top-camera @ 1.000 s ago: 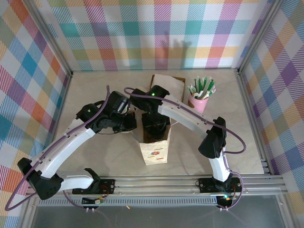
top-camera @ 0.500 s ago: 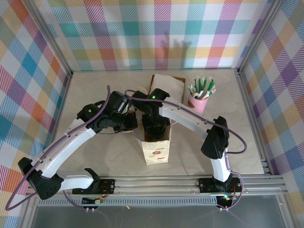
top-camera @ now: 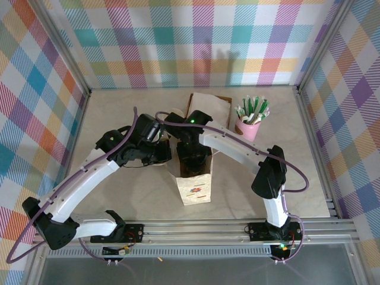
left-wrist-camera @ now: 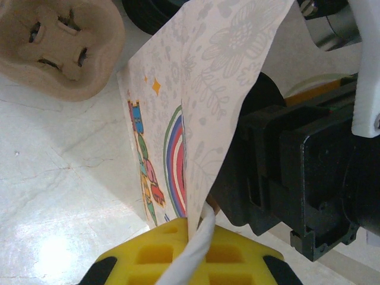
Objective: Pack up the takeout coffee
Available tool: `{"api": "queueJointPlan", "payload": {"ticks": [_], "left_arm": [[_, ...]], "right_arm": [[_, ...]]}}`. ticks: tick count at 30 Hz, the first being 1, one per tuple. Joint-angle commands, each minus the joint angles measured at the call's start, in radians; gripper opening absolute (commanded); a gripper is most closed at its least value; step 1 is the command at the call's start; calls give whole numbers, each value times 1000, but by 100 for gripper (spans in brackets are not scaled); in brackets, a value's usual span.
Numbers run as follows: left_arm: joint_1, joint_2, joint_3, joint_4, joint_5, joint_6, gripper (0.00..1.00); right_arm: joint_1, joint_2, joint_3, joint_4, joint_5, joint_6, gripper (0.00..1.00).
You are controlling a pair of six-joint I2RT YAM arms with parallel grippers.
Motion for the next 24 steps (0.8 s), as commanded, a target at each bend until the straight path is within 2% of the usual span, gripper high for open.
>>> {"api": "queueJointPlan", "payload": {"ticks": [1,4,11,17,24], "left_arm": [[-21,-38,13,-12,2,-24,0],[-32,-19,22,-7,-8,-54,0],[-126,94,123,-38,-90,-42,0],[-123,88,117,-27,-97,23,0],[-76,65,67,21,-48,62,0]], "right_arm": [[-11,-37,31,-18,0,-44,21],[-22,-56,14,-16,-27,-56,21],[-80,-67,9,5,-63,-74,20],[-88,-54,-4,9,-55,-77,20],[-86,-48,-41,33,-37,-100,21]]}}
